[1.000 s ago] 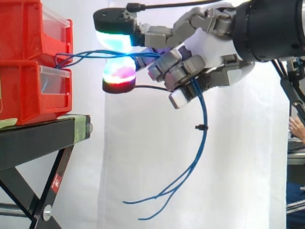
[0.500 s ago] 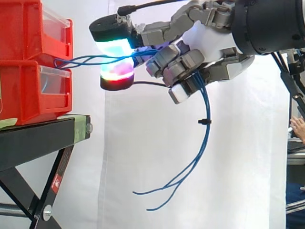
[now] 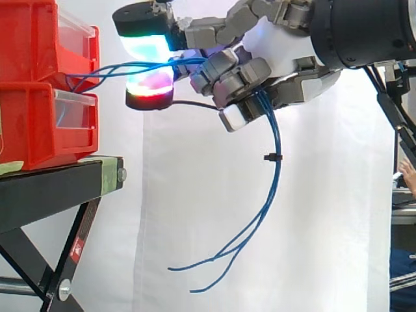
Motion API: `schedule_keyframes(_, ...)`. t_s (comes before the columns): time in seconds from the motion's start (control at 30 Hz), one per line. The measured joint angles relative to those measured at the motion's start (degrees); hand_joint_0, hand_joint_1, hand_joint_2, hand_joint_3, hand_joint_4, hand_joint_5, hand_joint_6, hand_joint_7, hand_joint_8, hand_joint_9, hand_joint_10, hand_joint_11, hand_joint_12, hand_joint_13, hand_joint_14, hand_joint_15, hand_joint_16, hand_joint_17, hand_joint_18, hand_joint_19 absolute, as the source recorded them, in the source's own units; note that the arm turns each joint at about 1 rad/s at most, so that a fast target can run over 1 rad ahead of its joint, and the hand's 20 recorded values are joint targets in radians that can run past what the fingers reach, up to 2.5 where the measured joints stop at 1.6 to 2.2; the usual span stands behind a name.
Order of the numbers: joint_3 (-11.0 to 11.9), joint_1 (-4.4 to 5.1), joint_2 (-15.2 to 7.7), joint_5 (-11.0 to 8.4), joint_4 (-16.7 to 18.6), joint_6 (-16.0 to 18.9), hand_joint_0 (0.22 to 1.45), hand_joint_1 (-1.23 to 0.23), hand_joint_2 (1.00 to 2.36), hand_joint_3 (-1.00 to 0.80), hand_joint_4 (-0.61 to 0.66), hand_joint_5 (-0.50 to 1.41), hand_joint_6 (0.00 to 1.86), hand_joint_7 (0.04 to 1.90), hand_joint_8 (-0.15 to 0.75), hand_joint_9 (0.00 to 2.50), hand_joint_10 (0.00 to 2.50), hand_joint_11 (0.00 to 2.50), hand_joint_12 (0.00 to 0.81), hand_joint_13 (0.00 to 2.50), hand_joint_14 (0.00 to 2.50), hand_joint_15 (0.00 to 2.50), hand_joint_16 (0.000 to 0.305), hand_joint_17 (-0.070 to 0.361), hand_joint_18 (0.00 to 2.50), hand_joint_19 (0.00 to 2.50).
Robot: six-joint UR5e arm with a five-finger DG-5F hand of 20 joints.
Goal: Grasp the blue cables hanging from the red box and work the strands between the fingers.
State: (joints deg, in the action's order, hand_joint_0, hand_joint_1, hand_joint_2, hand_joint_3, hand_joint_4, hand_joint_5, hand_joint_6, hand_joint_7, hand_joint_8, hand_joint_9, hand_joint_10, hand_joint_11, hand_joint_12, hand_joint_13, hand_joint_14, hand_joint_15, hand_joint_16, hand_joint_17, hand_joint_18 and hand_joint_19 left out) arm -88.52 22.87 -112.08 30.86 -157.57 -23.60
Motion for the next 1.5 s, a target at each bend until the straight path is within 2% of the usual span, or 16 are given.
schedule_keyframes(0.1, 0.0, 0.46, 0.0, 0.48, 0.5, 0.6, 0.94, -0.64, 1.02, -0.31, 0.27, 0.05, 0.60, 1.20, 0.539, 0.48, 2.50, 2.50, 0.596, 1.15, 2.50, 1.63, 0.060, 0.136, 1.61, 0.79)
schedule_keyframes(0.2, 0.0, 0.96, 0.0, 1.36, 0.7, 1.1, 0.95, -0.62, 1.02, -0.23, 0.27, 0.05, 0.63, 1.19, 0.541, 0.49, 2.50, 2.50, 0.598, 1.15, 2.50, 1.63, 0.060, 0.136, 1.61, 0.78)
schedule_keyframes(0.3, 0.0, 1.30, -0.1, 2.00, 0.6, 1.3, 0.90, -0.60, 1.02, -0.55, 0.27, 0.04, 0.62, 1.20, 0.552, 0.49, 2.50, 2.50, 0.603, 1.15, 2.50, 1.66, 0.061, 0.137, 1.61, 0.77)
schedule_keyframes(0.37, 0.0, 1.47, -0.1, 2.21, 0.6, 1.4, 0.90, -0.59, 1.02, -0.60, 0.28, 0.04, 0.61, 1.20, 0.550, 0.49, 2.50, 2.50, 0.603, 1.15, 2.50, 1.65, 0.061, 0.137, 1.61, 0.77)
schedule_keyframes(0.43, 0.0, 1.61, -0.1, 2.31, 0.5, 1.6, 0.97, -0.61, 1.02, -0.35, 0.27, 0.03, 0.64, 1.19, 0.550, 0.49, 2.50, 2.50, 0.600, 1.15, 2.50, 1.64, 0.060, 0.136, 1.61, 0.77)
schedule_keyframes(0.5, 0.0, 1.69, -0.1, 2.33, 0.5, 1.8, 1.04, -0.61, 1.02, 0.11, 0.27, 0.01, 0.76, 1.13, 0.544, 0.49, 2.50, 2.50, 0.597, 1.16, 2.50, 1.61, 0.062, 0.139, 1.60, 0.71)
schedule_keyframes(0.57, 0.0, 1.77, -0.1, 2.35, 0.5, 2.0, 1.04, -0.61, 1.02, 0.21, 0.27, 0.04, 0.76, 1.13, 0.542, 0.49, 2.50, 2.50, 0.600, 1.17, 2.50, 1.62, 0.064, 0.144, 1.62, 0.69)
schedule_keyframes(0.63, 0.0, 1.88, -0.1, 2.34, 0.6, 2.3, 0.97, -0.61, 1.02, 0.00, 0.29, 0.11, 0.68, 1.17, 0.550, 0.48, 2.50, 2.50, 0.607, 1.18, 2.50, 1.65, 0.068, 0.153, 1.66, 0.69)
schedule_keyframes(0.7, 0.0, 2.00, -0.1, 2.34, 0.6, 2.7, 0.92, -0.59, 1.02, -0.28, 0.28, 0.19, 0.39, 1.29, 0.551, 0.47, 2.50, 2.50, 0.607, 1.16, 2.50, 1.66, 0.065, 0.146, 1.61, 0.69)
schedule_keyframes(0.73, 0.0, 2.04, -0.1, 2.34, 0.5, 3.0, 0.92, -0.58, 1.02, -0.26, 0.28, 0.20, 0.34, 1.31, 0.549, 0.47, 2.50, 2.50, 0.605, 1.15, 2.50, 1.66, 0.063, 0.142, 1.59, 0.71)
schedule_keyframes(0.8, 0.0, 2.14, -0.1, 2.31, 0.5, 3.8, 1.05, -0.59, 1.02, 0.15, 0.27, 0.25, 0.20, 1.34, 0.540, 0.47, 2.50, 2.50, 0.591, 1.13, 2.50, 1.62, 0.062, 0.139, 1.54, 0.61)
schedule_keyframes(0.9, -0.1, 2.25, -0.1, 2.22, 0.4, 4.6, 1.07, -0.60, 1.01, 0.25, 0.25, 0.31, 0.08, 1.38, 0.538, 0.47, 2.50, 2.50, 0.592, 1.14, 2.50, 1.65, 0.063, 0.141, 1.53, 0.58)
schedule_keyframes(0.97, -0.1, 2.26, -0.1, 2.16, 0.4, 4.8, 1.05, -0.60, 1.01, 0.20, 0.24, 0.32, 0.06, 1.40, 0.540, 0.47, 2.50, 2.50, 0.603, 1.15, 2.50, 1.64, 0.063, 0.142, 1.55, 0.63)
schedule_keyframes(1.1, -0.1, 2.31, -0.1, 2.11, 0.3, 5.1, 0.98, -0.62, 1.02, -0.16, 0.23, 0.31, 0.03, 1.43, 0.538, 0.44, 2.50, 2.50, 0.599, 1.12, 2.50, 1.68, 0.060, 0.134, 1.57, 0.82)
schedule_keyframes(1.33, -0.1, 2.32, -0.1, 2.05, 0.3, 6.0, 0.99, -0.63, 1.02, -0.11, 0.25, 0.29, 0.11, 1.40, 0.527, 0.44, 2.50, 2.50, 0.592, 1.12, 2.50, 1.64, 0.060, 0.135, 1.59, 0.83)
schedule_keyframes(1.5, -0.1, 2.32, -0.1, 2.02, 0.1, 6.5, 0.85, -0.63, 1.02, -0.59, 0.29, 0.26, 0.12, 1.41, 0.549, 0.43, 2.50, 2.50, 0.602, 1.11, 2.50, 1.66, 0.062, 0.139, 1.55, 0.79)
